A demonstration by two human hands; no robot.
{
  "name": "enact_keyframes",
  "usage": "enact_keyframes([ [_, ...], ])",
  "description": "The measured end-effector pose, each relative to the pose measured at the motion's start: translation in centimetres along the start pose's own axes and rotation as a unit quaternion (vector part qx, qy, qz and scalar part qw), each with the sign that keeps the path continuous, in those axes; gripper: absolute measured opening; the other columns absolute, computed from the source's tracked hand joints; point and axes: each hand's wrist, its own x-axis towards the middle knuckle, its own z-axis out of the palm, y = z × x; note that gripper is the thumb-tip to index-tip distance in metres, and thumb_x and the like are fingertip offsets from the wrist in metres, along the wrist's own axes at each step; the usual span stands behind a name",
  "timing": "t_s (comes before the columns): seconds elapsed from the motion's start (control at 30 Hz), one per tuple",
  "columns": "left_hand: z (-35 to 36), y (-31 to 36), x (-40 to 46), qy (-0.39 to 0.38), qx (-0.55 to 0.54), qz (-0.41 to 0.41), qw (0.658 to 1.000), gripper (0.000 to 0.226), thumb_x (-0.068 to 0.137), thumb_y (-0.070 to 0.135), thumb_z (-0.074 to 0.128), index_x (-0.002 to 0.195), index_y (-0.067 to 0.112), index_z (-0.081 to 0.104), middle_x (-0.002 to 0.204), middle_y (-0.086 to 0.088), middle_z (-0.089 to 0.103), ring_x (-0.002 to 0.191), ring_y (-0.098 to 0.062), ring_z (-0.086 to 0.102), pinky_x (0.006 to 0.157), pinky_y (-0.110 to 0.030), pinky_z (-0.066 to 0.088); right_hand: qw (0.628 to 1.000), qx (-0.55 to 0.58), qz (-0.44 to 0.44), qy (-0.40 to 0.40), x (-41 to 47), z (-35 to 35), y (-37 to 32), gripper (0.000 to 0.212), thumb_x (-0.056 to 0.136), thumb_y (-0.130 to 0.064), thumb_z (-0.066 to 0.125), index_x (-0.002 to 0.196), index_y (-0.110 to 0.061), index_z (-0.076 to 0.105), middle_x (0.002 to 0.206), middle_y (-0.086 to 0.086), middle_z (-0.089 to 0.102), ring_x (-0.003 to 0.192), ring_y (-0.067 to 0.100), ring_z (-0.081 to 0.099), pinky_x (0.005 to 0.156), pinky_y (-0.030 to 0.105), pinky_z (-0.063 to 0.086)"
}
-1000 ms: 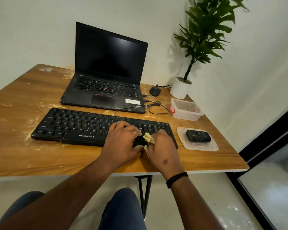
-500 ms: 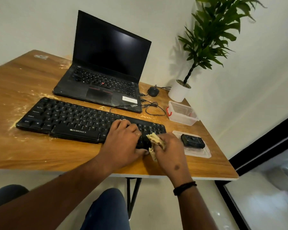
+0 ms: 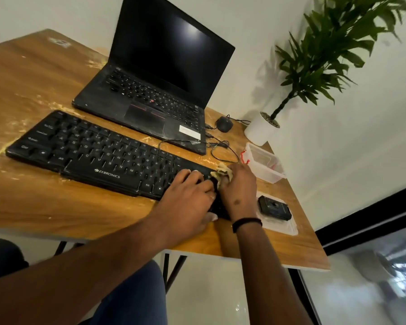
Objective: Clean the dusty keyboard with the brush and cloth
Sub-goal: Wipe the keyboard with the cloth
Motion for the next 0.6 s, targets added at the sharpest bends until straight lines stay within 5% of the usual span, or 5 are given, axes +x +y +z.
enact_keyframes([
  [0.13,-0.3,0.0,0.0,0.003,0.007,-0.008,1.000,0.051,0.093,0.060,0.053,0.124,0.024,0.070,0.126,0.008,0.063,0.126,-0.019,0.041,0.115,-0.044,0.023,1.000,0.026,-0.009,0.014,-0.1,-1.5,0.0,0.019,0.088,-0.010,0.063,0.105,-0.008,0.072,0.103,0.010,0.068,0.094,0.024,0.062,0.077,0.027,0.044],
  [0.23,-0.4,0.0,0.0,0.004,0.005,-0.007,1.000,0.043,0.093,0.055,0.055,0.113,0.023,0.073,0.120,0.009,0.063,0.122,-0.018,0.042,0.114,-0.044,0.025,0.997,0.001,-0.029,-0.066,-2.0,-1.5,0.2,0.016,0.088,-0.009,0.063,0.101,-0.011,0.071,0.098,0.006,0.067,0.086,0.019,0.059,0.065,0.023,0.039],
  [0.47,-0.3,0.0,0.2,-0.001,0.012,-0.007,1.000,0.050,0.092,0.062,0.051,0.123,0.027,0.069,0.125,0.012,0.062,0.123,-0.017,0.041,0.113,-0.042,0.025,1.000,-0.009,0.012,-0.010,-0.5,0.0,0.0,0.025,0.092,-0.007,0.059,0.116,-0.008,0.068,0.119,0.011,0.063,0.107,0.026,0.059,0.088,0.029,0.045],
  [0.6,-0.2,-0.1,-0.1,0.008,0.013,-0.007,1.000,0.053,0.092,0.064,0.050,0.125,0.028,0.070,0.124,0.012,0.064,0.124,-0.018,0.041,0.112,-0.042,0.025,0.999,0.034,0.013,0.020,-0.4,-1.0,0.0,0.021,0.090,-0.008,0.062,0.110,-0.006,0.070,0.110,0.012,0.068,0.101,0.026,0.063,0.080,0.025,0.043],
])
